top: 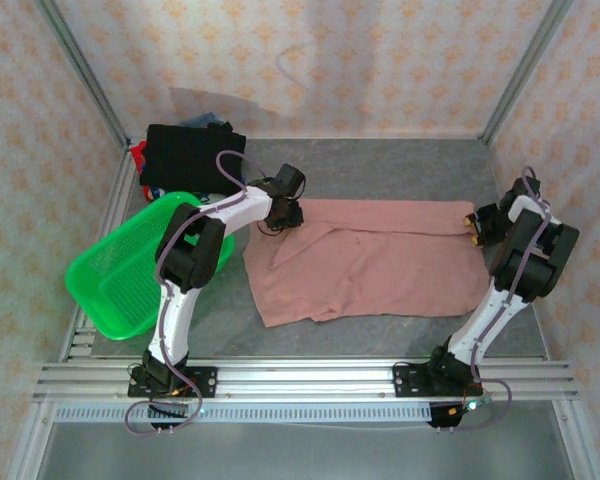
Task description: Fold and stack the t-shirts
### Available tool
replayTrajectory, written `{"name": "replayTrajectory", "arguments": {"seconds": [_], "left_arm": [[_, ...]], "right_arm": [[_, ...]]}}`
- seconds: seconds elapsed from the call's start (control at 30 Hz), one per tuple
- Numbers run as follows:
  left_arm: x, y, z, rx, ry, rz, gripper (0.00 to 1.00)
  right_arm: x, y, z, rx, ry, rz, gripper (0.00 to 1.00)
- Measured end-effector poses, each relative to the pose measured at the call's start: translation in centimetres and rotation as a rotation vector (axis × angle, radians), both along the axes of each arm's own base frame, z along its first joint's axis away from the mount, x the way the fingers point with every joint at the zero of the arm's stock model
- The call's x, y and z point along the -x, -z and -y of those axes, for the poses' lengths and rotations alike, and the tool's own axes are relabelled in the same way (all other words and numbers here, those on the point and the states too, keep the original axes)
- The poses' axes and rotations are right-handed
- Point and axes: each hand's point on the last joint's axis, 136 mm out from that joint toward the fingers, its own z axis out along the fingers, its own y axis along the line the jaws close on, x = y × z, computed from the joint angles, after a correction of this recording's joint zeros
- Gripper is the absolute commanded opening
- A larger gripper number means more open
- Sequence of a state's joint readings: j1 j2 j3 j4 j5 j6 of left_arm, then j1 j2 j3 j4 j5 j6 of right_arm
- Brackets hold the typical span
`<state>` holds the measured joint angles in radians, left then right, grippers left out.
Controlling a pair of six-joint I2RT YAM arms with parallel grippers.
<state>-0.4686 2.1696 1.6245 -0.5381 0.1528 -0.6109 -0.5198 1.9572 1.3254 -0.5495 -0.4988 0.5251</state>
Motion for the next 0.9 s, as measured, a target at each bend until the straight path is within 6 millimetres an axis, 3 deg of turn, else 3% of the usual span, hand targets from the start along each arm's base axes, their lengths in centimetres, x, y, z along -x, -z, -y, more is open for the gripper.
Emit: {"name": "replayTrajectory", "arguments": {"seconds": [0.1,0.23,0.33,0.47,0.63,0.9], "left_arm": [[0.1,-0.9,0.0,-0.004,0.024,0.011,0.39],[-0.5,-3.5,0.9,0.017,0.079,0.059,0.49],[-1.4,-5.7,2.3,0.055,0.122,0.103,0.49],[-2.1,-7.5,3.2,0.083,0.160,0.135,0.48],[-1.8,-5.9,3.9,0.101,0.200,0.095,0.47],[-1.2,-1.3,3.9,0.106,0.234,-0.003,0.45]], "right_arm": [[0.4,-1.0,-0.2,0.017,-0.011,0.024,0.65],[0.3,-3.2,-1.4,0.027,-0.059,0.090,0.73],[0.0,-4.6,-3.4,0.020,-0.130,0.145,0.74],[0.2,-4.8,-7.0,-0.026,-0.233,0.173,0.76],[2.4,-4.3,-11.1,-0.086,-0.329,0.176,0.84],[5.2,-6.5,-16.3,-0.107,-0.455,0.244,0.85]]}}
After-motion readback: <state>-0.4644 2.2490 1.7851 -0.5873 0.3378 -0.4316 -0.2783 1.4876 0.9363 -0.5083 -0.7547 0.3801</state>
